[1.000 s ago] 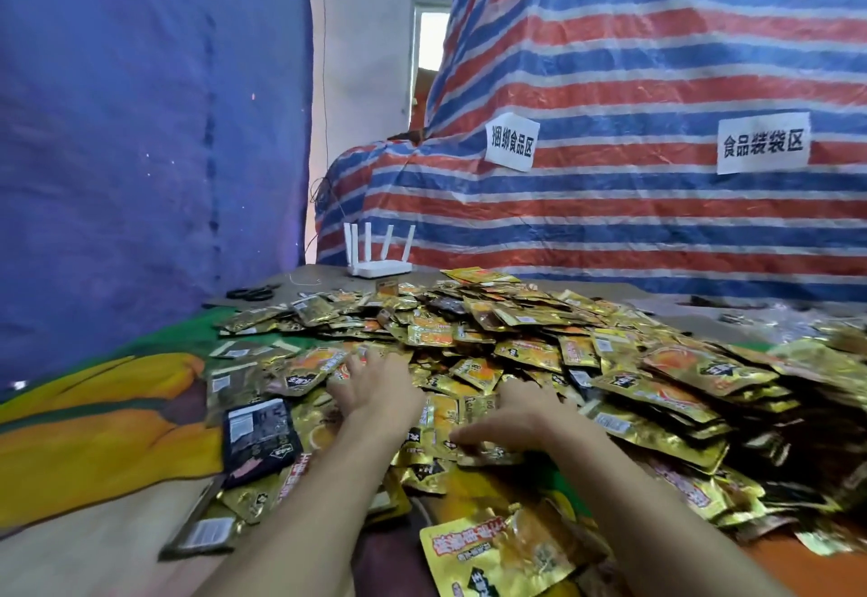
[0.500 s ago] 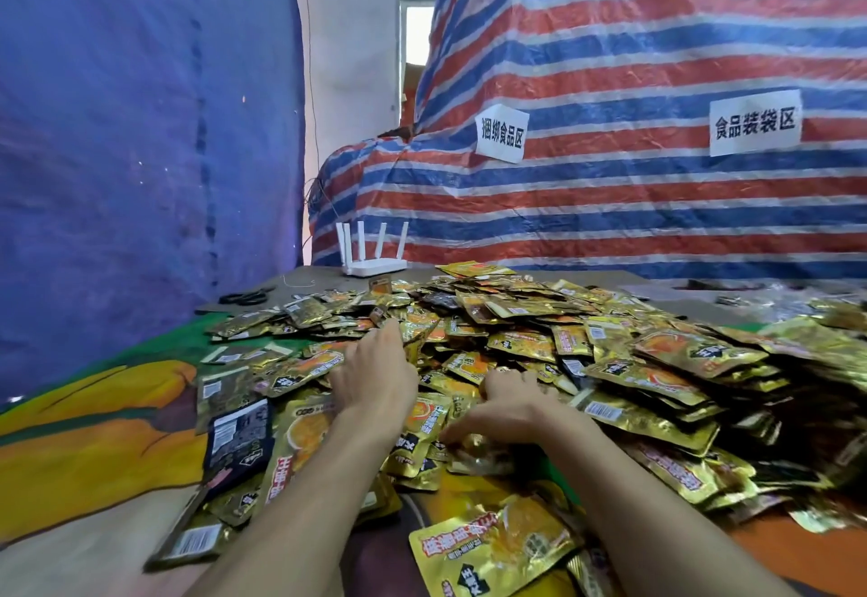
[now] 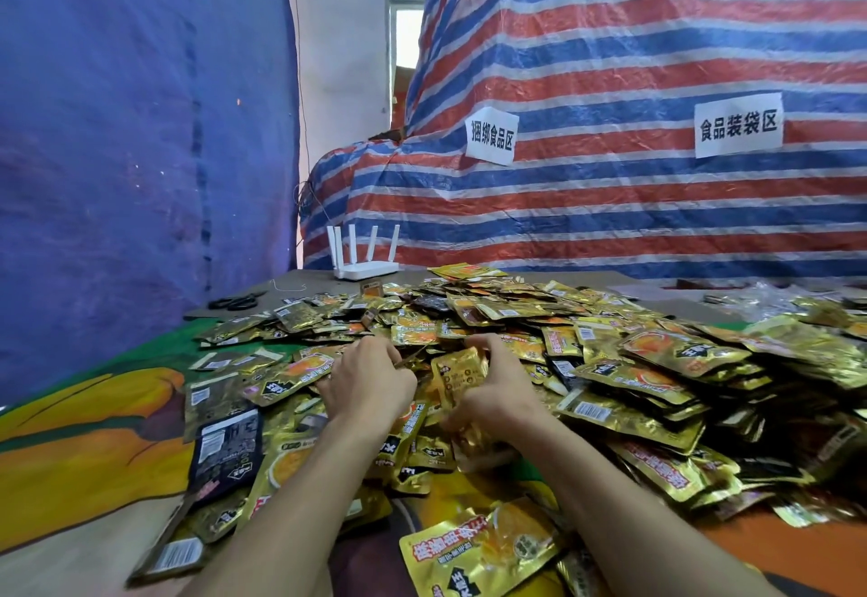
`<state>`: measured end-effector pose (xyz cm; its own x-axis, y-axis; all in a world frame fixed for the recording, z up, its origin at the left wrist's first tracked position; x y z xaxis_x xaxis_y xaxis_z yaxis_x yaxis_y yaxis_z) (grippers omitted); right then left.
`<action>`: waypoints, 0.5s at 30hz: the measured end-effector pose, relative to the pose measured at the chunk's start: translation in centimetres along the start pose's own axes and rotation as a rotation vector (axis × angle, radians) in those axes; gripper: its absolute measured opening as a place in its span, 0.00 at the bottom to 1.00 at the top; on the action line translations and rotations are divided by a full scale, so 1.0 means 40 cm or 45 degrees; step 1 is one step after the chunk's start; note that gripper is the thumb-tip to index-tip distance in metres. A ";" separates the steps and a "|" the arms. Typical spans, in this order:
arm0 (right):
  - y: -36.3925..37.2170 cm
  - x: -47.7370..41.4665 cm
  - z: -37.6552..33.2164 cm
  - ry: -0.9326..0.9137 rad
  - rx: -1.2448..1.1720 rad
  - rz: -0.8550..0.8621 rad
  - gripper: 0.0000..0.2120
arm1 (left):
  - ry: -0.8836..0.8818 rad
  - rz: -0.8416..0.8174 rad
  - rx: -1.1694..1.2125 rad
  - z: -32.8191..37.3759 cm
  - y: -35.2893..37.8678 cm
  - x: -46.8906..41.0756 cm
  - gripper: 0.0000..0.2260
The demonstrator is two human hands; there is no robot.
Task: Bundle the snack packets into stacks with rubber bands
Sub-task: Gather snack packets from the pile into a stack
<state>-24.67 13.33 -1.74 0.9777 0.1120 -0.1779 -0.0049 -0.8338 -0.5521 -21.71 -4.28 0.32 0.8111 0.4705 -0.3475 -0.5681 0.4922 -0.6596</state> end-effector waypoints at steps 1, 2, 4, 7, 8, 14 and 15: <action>-0.011 -0.001 -0.001 0.001 -0.083 0.055 0.47 | -0.008 -0.021 0.006 0.000 0.002 0.001 0.09; -0.023 -0.003 0.004 0.018 -0.160 0.109 0.45 | -0.011 -0.043 0.001 -0.001 0.006 0.001 0.09; -0.040 -0.006 0.018 0.087 -0.267 0.157 0.37 | 0.009 -0.067 -0.025 0.001 0.014 0.002 0.08; -0.034 -0.002 0.041 0.194 -0.311 0.050 0.20 | 0.066 0.008 -0.037 0.006 0.005 0.002 0.06; -0.027 0.002 0.052 0.246 -0.342 0.005 0.17 | 0.084 0.054 -0.030 0.008 -0.005 0.001 0.08; -0.020 0.007 0.074 0.435 -0.529 -0.141 0.18 | 0.189 0.315 0.133 0.029 -0.062 0.002 0.13; -0.024 0.007 0.075 0.440 -0.513 -0.147 0.18 | 0.213 0.344 0.194 0.032 -0.069 0.003 0.14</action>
<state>-25.02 15.77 -3.69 0.9796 0.0874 0.1810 0.1211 -0.9754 -0.1844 -20.24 -4.65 2.96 0.6332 0.4782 -0.6086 -0.7692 0.4761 -0.4263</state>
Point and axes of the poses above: each hand's wrist, its own x-axis away from the middle knuckle, its own y-axis out of the palm, z = x × y, the point moved 9 cm from there along -x, towards the middle knuckle, and after that the axes turned 4 degrees about x, right-handed, at the moved point
